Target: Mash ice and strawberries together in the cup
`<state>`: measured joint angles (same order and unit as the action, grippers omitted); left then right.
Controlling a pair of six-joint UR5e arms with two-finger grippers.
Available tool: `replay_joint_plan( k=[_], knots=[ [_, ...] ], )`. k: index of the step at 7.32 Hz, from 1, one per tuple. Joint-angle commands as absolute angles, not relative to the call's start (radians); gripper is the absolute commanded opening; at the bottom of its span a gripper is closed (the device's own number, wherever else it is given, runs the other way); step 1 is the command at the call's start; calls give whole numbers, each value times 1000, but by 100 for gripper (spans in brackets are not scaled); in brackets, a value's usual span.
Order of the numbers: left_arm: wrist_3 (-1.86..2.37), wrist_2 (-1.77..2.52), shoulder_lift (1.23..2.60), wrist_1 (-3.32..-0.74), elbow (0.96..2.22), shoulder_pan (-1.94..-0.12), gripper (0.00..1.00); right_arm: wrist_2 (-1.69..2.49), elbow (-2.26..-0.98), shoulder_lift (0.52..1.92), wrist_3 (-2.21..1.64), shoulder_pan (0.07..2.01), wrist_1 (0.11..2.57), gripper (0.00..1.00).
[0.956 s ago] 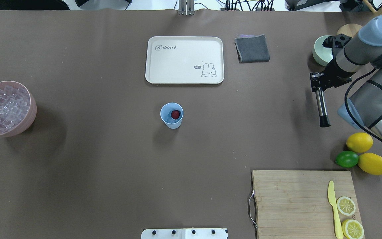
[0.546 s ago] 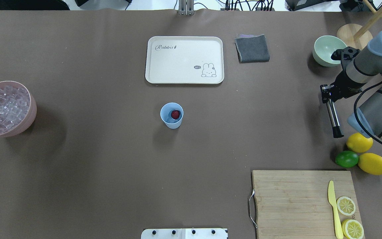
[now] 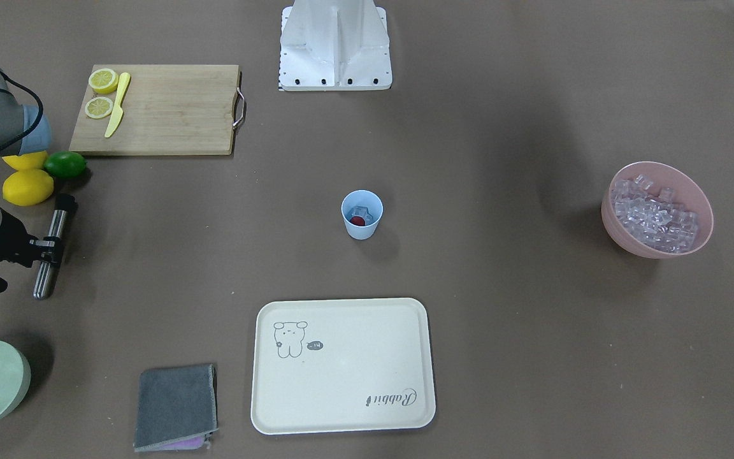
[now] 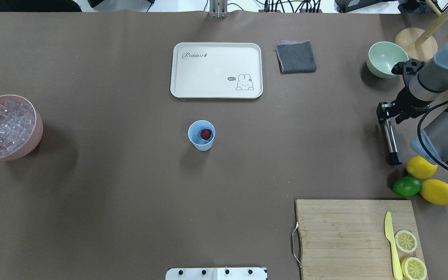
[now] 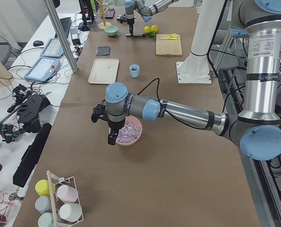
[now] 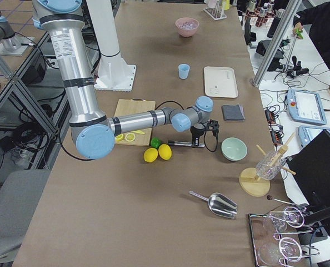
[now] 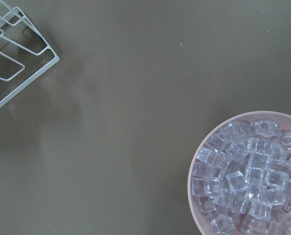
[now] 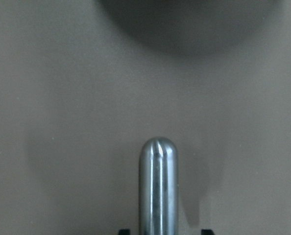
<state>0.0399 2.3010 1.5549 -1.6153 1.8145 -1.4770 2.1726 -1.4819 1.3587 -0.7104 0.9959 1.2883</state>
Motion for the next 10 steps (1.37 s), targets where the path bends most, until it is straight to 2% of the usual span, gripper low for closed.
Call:
replay_joint_plan(
  k=[1, 4, 7, 10],
  knots=[
    [35, 2302, 1552, -1617, 1809, -1476, 98, 2177, -1497, 1356, -709, 1014, 1289, 100],
    [35, 2315, 1548, -1609, 1777, -1489, 98, 2336, -1546, 1374, -622, 1222, 1296, 100],
    [32, 2396, 1558, -1592, 1747, -1543, 98, 2378, -1583, 1500, -359, 1402, 1339, 100],
    [38, 2392, 1517, -1605, 1801, -1580, 98, 2369, -1586, 1529, 17, 1590, 1561, 100]
  ],
)
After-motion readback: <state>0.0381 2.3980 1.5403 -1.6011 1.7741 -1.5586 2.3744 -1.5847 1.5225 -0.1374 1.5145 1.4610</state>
